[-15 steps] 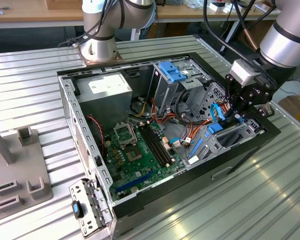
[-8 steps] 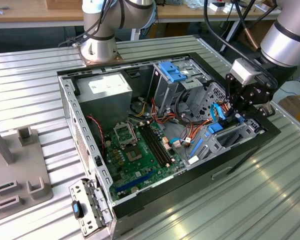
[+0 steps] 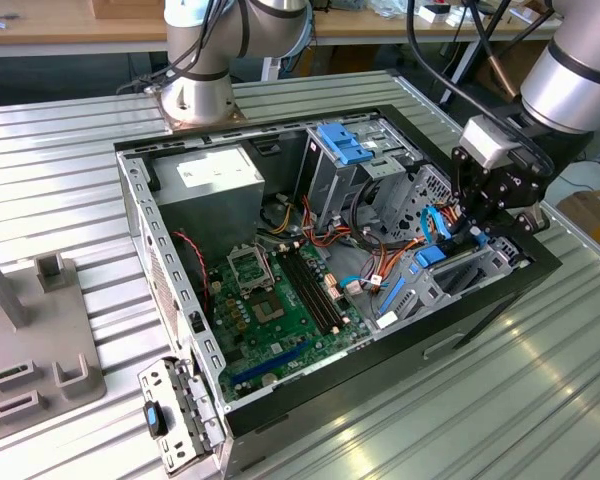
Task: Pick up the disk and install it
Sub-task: 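Insert the first disk wire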
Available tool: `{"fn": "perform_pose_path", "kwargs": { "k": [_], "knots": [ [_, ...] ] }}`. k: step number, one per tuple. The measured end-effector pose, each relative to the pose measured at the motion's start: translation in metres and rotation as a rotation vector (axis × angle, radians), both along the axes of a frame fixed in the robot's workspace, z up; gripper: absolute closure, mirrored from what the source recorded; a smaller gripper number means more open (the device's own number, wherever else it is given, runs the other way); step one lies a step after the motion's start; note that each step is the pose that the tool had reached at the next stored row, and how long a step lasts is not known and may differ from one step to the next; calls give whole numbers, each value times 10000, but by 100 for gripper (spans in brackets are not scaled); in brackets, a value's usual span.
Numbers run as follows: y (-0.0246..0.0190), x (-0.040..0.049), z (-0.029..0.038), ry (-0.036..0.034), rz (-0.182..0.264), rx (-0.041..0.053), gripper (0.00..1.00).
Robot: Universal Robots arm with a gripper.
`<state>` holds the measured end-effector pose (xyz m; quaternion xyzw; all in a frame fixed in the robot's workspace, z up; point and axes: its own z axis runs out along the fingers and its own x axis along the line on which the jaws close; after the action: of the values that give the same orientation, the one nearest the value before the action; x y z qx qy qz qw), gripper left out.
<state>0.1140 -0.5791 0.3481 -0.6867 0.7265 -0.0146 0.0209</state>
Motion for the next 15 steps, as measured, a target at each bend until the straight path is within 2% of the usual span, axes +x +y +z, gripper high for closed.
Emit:
{"fn": "perform_pose_path", "kwargs": {
  "k": [7,15],
  "knots": [
    [0,0,-35,0,-19,-3,83],
    [0,0,-10,24,-66,-11,83]
  ]
}}
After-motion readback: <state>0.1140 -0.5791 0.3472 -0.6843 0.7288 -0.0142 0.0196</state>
